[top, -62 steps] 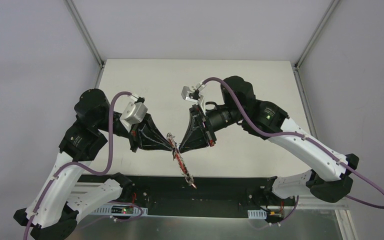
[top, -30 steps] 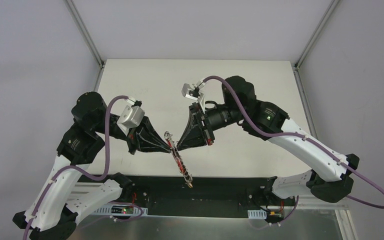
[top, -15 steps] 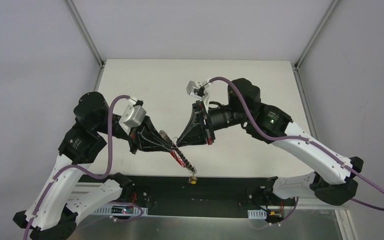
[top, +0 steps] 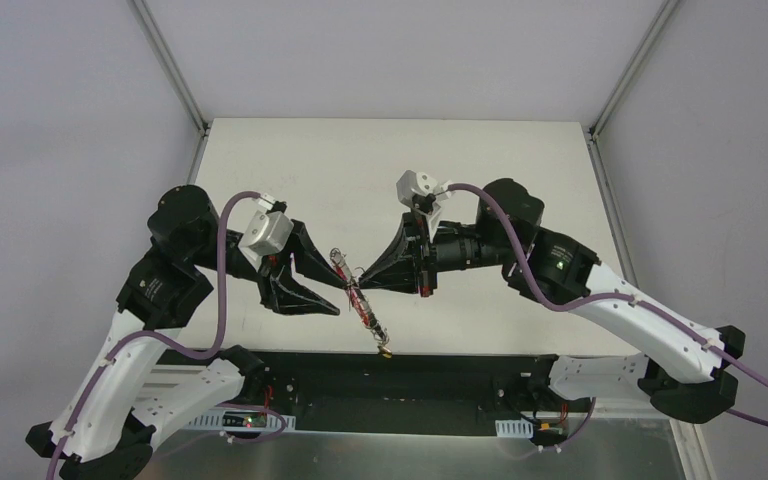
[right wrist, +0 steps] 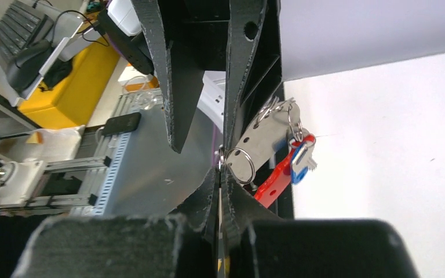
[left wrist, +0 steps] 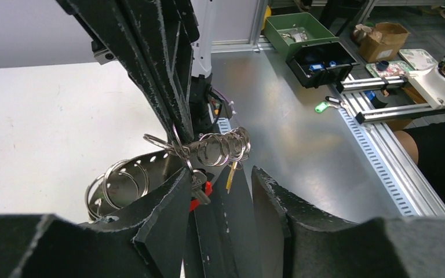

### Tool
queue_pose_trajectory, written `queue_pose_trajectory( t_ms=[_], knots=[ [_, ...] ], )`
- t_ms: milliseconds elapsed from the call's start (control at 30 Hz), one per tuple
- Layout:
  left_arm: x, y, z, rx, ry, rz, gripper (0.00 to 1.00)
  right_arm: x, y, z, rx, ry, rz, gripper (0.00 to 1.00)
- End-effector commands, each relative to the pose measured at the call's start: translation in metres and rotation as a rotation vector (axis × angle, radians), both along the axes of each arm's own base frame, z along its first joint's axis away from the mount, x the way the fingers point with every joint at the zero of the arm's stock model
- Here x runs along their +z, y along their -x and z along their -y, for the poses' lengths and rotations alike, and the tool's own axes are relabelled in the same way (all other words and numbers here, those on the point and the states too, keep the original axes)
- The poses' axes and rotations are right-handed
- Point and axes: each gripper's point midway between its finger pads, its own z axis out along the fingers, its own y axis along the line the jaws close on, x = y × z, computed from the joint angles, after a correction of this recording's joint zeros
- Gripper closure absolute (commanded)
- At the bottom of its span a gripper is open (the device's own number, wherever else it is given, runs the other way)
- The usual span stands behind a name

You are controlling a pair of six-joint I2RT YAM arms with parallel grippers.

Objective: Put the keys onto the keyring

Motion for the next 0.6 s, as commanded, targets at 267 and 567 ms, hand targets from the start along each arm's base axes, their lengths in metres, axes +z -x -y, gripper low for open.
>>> queue_pose_trajectory(
  t_ms=[267,567],
  knots=[
    [0.026,-0.026,-0.001,0.22,0.054,0.06,0.56,0.039,-0.004,0.009,-0.051,-0.195,0.368,1.0],
    [0.042,-0.024,-0.001,0.234,0.114,0.065,0.55,0.05,-0.012,0.003,-0.097,-0.285,0.594,1.0]
  ],
)
